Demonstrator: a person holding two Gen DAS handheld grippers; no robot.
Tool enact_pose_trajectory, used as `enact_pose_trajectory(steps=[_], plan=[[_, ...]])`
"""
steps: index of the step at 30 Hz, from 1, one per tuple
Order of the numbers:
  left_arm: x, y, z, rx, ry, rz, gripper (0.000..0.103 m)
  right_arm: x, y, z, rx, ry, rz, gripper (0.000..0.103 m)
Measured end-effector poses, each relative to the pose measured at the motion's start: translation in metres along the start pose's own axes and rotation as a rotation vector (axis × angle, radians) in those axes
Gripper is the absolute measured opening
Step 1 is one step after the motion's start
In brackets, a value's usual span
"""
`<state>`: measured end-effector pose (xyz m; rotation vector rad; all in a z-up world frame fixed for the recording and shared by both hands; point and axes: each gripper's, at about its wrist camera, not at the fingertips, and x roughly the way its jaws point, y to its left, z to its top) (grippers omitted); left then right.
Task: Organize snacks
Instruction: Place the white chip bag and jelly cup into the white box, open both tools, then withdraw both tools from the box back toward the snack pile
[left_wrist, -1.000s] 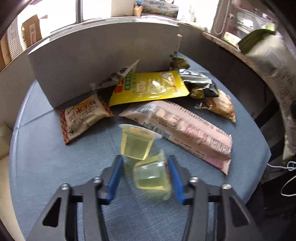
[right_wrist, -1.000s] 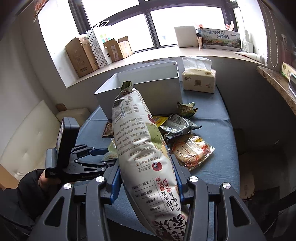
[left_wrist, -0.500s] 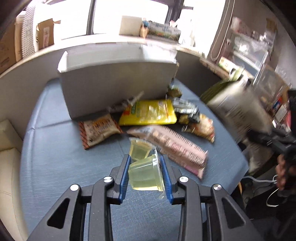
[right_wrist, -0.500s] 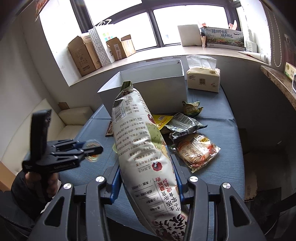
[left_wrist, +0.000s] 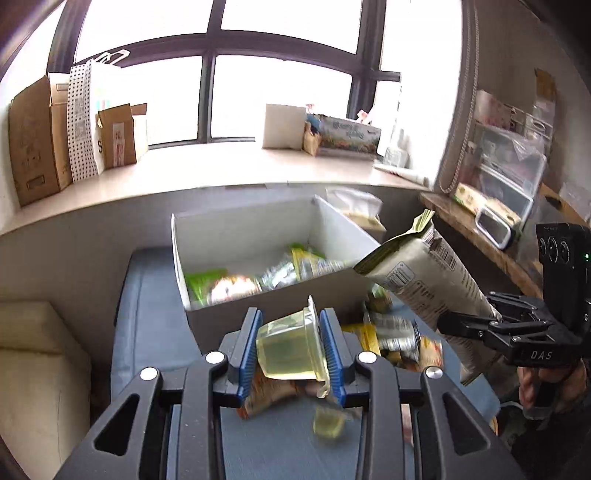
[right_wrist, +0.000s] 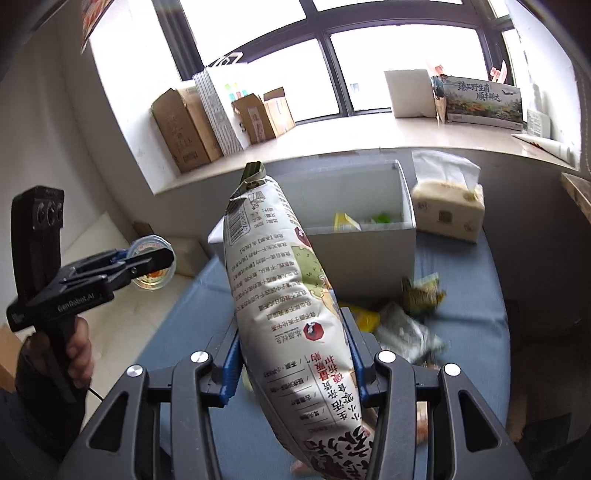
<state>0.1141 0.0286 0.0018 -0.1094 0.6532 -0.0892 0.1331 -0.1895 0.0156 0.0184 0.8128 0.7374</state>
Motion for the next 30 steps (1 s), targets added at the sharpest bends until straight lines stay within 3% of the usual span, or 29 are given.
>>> enact_pose_trajectory(steps=[5,9,13,18,20,21,22,23,24,30], plan=[[0.042,0.022,0.057,-0.045,0.001,0.038,0.037,0.032,-0.020,0.065,0.092,-0.026,0.075,0.051],[0.082,0.040,0.086,-0.098,0.025,0.074,0.037,0.063,-0.034,0.111,0.116,-0.025,0.025,0.051],[0.118,0.051,0.099,-0.101,0.063,0.127,0.037,0.093,-0.052,0.145,0.151,0.007,-0.014,0.051],[0.146,0.067,0.100,-0.129,0.102,0.158,0.038,0.127,-0.069,0.160,0.150,0.062,-0.071,0.052],[0.154,0.070,0.097,-0.132,0.119,0.170,0.055,0.139,-0.076,0.159,0.170,0.086,-0.079,0.054],[0.157,0.071,0.095,-0.143,0.126,0.165,0.083,0.146,-0.079,0.158,0.176,0.104,-0.081,0.066],[0.159,0.073,0.094,-0.149,0.134,0.161,0.102,0.151,-0.081,0.157,0.178,0.120,-0.096,0.077],[0.159,0.074,0.092,-0.150,0.128,0.155,0.103,0.155,-0.083,0.155,0.179,0.122,-0.122,0.099],[0.161,0.075,0.091,-0.148,0.130,0.156,0.103,0.156,-0.085,0.152,0.183,0.110,-0.132,0.103],[0.163,0.080,0.081,-0.154,0.146,0.154,0.103,0.155,-0.097,0.146,0.231,0.083,-0.147,0.103]])
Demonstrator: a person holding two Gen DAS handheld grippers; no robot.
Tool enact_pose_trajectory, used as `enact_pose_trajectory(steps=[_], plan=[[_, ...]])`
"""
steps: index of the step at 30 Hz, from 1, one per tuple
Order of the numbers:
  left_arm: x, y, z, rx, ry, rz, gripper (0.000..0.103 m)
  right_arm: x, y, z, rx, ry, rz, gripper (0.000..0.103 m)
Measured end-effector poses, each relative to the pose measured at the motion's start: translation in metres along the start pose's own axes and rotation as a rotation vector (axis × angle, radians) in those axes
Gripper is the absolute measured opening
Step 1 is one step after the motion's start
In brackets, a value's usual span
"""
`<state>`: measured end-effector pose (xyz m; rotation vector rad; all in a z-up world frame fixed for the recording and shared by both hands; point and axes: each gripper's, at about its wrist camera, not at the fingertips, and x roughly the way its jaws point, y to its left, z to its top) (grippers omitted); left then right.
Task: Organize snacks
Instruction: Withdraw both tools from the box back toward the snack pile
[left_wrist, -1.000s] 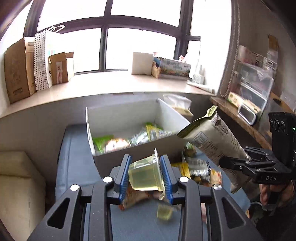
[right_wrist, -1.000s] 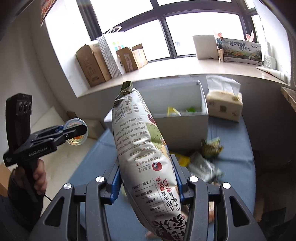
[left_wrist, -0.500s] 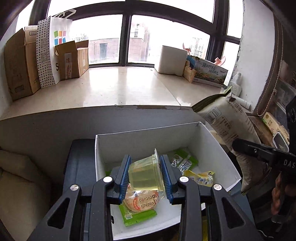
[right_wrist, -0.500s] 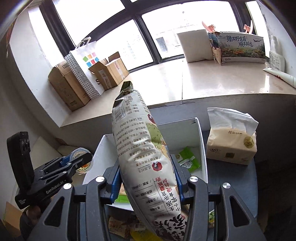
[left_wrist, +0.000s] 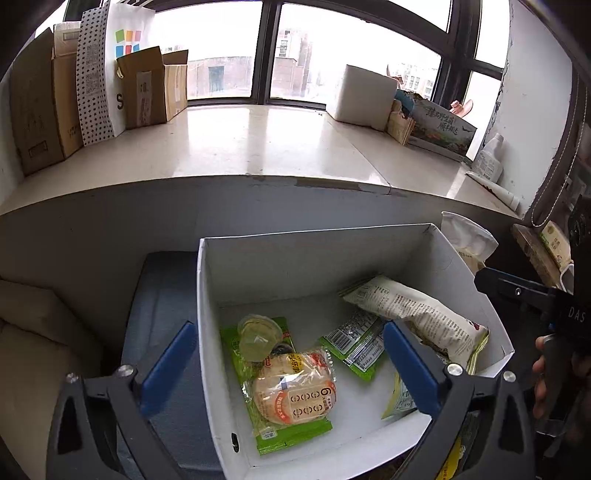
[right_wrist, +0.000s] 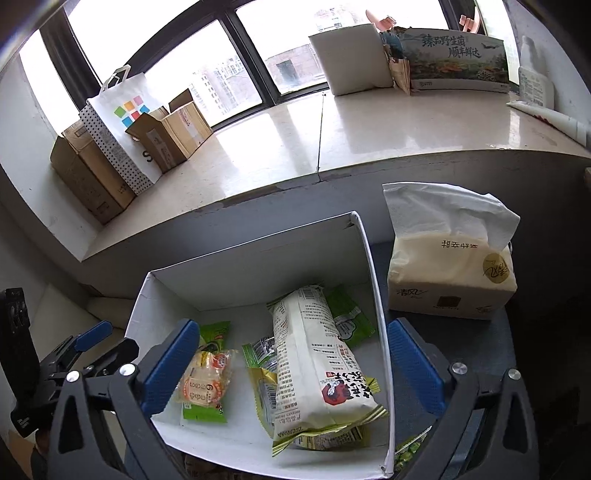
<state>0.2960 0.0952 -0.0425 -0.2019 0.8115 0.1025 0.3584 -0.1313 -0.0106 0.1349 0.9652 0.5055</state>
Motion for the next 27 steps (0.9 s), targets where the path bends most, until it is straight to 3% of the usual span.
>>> enact_pose_trajectory(steps=[4,8,13,21,24,27], plan=[[-0.008,0.003,-0.004,-0.009,-0.002,-0.013,0.103,-0.010,0.006,0.001,-0.037,-0.053,-0.024,0.103],[-0.028,0.003,-0.013,0.009,-0.023,-0.012,0.103,-0.026,0.016,-0.006,-0.035,-0.070,0.054,0.103],[-0.077,-0.003,-0.039,0.049,-0.088,0.003,0.103,-0.057,0.040,-0.032,-0.136,-0.097,0.075,0.103],[-0.161,-0.017,-0.120,0.080,-0.204,-0.030,0.103,-0.135,0.042,-0.119,-0.167,-0.175,0.164,0.103],[-0.172,-0.018,-0.151,0.042,-0.194,-0.018,0.103,-0.151,0.037,-0.159,-0.183,-0.150,0.151,0.103],[-0.177,-0.018,-0.179,0.009,-0.174,-0.063,0.103,-0.156,0.031,-0.199,-0.207,-0.116,0.107,0.103]])
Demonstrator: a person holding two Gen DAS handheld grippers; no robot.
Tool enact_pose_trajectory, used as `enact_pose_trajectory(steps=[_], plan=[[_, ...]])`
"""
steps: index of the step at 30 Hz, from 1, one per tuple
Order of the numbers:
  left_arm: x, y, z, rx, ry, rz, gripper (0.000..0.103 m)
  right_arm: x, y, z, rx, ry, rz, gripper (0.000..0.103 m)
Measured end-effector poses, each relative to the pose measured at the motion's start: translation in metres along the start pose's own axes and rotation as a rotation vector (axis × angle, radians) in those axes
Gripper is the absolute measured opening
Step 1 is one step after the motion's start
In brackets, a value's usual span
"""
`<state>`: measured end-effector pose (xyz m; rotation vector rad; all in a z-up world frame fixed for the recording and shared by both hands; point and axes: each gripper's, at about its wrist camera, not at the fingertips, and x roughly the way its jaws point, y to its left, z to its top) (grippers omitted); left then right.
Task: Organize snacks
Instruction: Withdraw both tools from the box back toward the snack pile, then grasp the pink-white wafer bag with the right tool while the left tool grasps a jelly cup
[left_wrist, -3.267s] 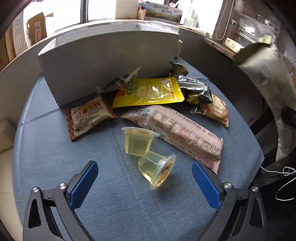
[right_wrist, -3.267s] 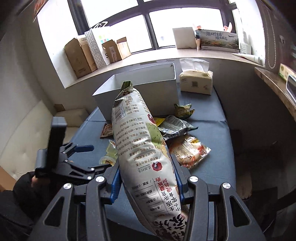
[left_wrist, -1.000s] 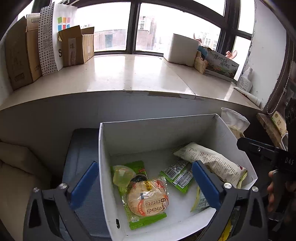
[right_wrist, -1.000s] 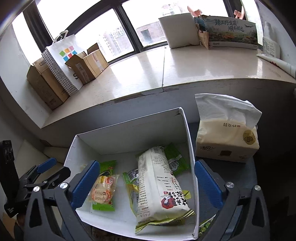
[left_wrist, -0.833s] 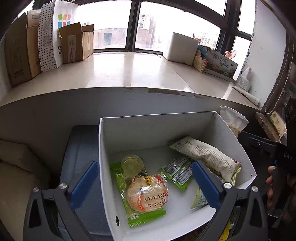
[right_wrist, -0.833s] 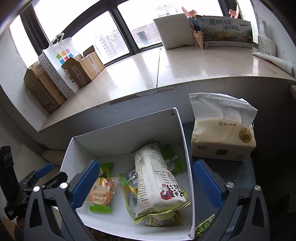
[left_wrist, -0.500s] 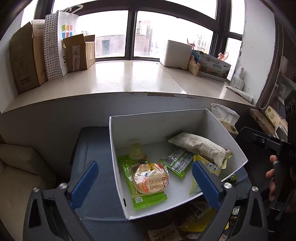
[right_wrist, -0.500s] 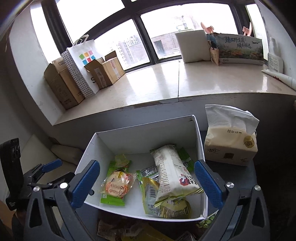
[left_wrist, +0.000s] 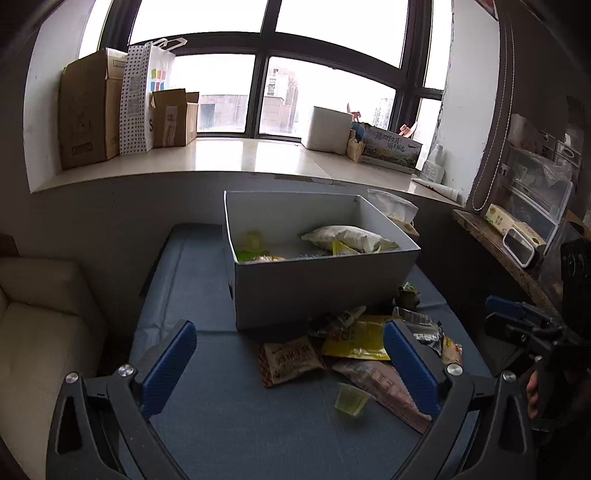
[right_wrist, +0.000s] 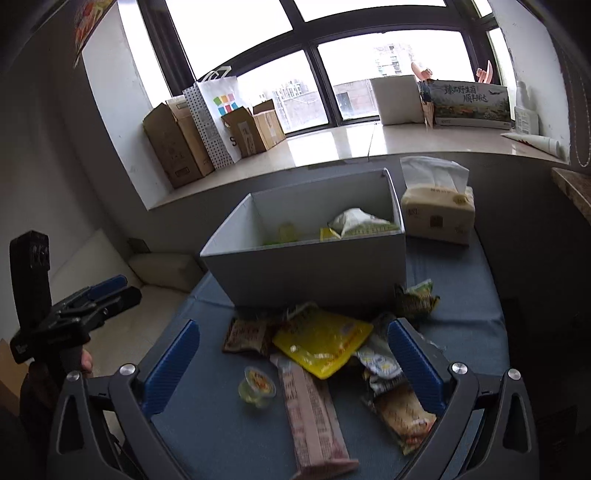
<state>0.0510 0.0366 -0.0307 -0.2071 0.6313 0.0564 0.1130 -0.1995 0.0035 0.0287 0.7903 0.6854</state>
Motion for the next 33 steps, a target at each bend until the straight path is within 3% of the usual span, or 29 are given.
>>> enact_pose_trajectory(steps=[5,9,13,16,20,22,28,30,33], plan=[[-0.007,-0.006,-0.022,0.011,0.038,0.007,0.103,-0.004,-0.001,-0.049,-0.017,0.083,-0.020,0.103],[-0.013,0.000,-0.027,-0.024,0.025,0.018,0.103,0.013,0.009,-0.069,-0.127,0.159,-0.070,0.103],[-0.014,0.011,-0.029,-0.069,0.034,-0.012,0.103,0.049,0.012,-0.080,-0.180,0.247,-0.076,0.103],[-0.008,0.012,-0.034,-0.048,0.070,0.022,0.103,0.078,0.011,-0.085,-0.214,0.319,-0.081,0.103],[-0.003,0.016,-0.039,-0.058,0.100,-0.009,0.103,0.104,0.010,-0.081,-0.235,0.369,-0.080,0.103],[-0.001,0.016,-0.042,-0.060,0.107,-0.012,0.103,0.111,0.008,-0.080,-0.246,0.383,-0.079,0.098],[0.003,0.013,-0.047,-0.035,0.121,-0.013,0.103,0.117,0.008,-0.076,-0.292,0.414,-0.133,0.073],[0.006,0.009,-0.050,-0.014,0.123,-0.009,0.103,0.113,0.011,-0.078,-0.304,0.406,-0.125,0.057],[0.015,0.003,-0.055,0.027,0.154,0.002,0.103,0.111,0.012,-0.079,-0.285,0.409,-0.134,0.057]])
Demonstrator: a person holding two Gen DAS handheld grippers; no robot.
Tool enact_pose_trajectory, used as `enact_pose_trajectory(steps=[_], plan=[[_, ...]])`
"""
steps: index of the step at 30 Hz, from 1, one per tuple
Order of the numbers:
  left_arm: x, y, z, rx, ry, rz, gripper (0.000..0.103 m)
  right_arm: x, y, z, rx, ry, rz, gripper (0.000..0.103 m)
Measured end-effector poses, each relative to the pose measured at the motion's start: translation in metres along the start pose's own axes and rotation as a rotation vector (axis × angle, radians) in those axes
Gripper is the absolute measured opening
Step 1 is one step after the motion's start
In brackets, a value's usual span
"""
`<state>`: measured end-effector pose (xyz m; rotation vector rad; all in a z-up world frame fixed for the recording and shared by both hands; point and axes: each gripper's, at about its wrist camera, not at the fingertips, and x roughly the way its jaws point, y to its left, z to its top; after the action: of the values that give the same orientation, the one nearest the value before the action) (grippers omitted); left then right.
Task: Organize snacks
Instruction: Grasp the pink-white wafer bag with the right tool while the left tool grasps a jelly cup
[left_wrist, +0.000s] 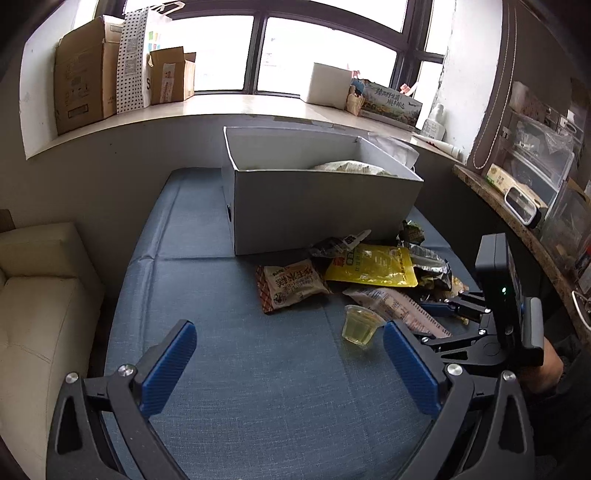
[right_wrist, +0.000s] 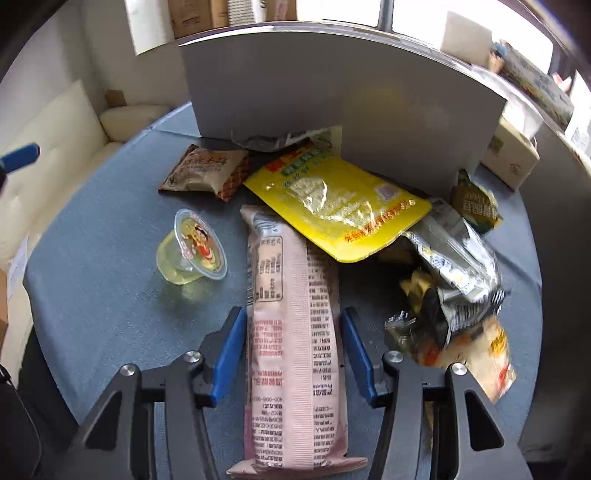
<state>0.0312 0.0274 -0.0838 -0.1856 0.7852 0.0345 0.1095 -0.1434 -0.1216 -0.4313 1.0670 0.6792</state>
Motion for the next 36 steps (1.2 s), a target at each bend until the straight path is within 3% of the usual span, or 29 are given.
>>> enact_pose_trajectory(steps=[1,2,3,6,19,33,34,35,36], plan=[[0.003,-0.002,-0.001,0.008,0.009,-0.003,0.103,0.000,0.000,0.000,0.005,0.003,0.004,0.056],[0.006,-0.003,-0.002,0.014,0.019,-0.006,0.103,-0.002,-0.001,-0.001,0.013,0.004,0.012,0.044],[0.009,-0.004,-0.004,0.021,0.026,-0.014,0.103,-0.008,-0.004,-0.002,0.034,-0.020,0.041,0.042],[0.019,-0.009,-0.007,0.037,0.046,-0.023,0.103,-0.018,-0.009,-0.008,0.060,-0.014,0.059,0.042],[0.078,-0.050,-0.005,0.180,0.122,-0.054,0.103,-0.098,-0.038,-0.051,0.207,-0.141,0.078,0.042],[0.131,-0.068,-0.008,0.245,0.182,-0.053,0.101,-0.119,-0.050,-0.068,0.293,-0.184,0.080,0.042],[0.132,-0.069,-0.008,0.248,0.174,-0.056,0.093,-0.119,-0.050,-0.068,0.295,-0.184,0.079,0.042],[0.133,-0.069,-0.008,0.244,0.172,-0.059,0.076,-0.119,-0.050,-0.068,0.293,-0.182,0.082,0.042],[0.135,-0.068,-0.007,0.232,0.179,-0.065,0.069,-0.119,-0.050,-0.068,0.295,-0.184,0.083,0.042]])
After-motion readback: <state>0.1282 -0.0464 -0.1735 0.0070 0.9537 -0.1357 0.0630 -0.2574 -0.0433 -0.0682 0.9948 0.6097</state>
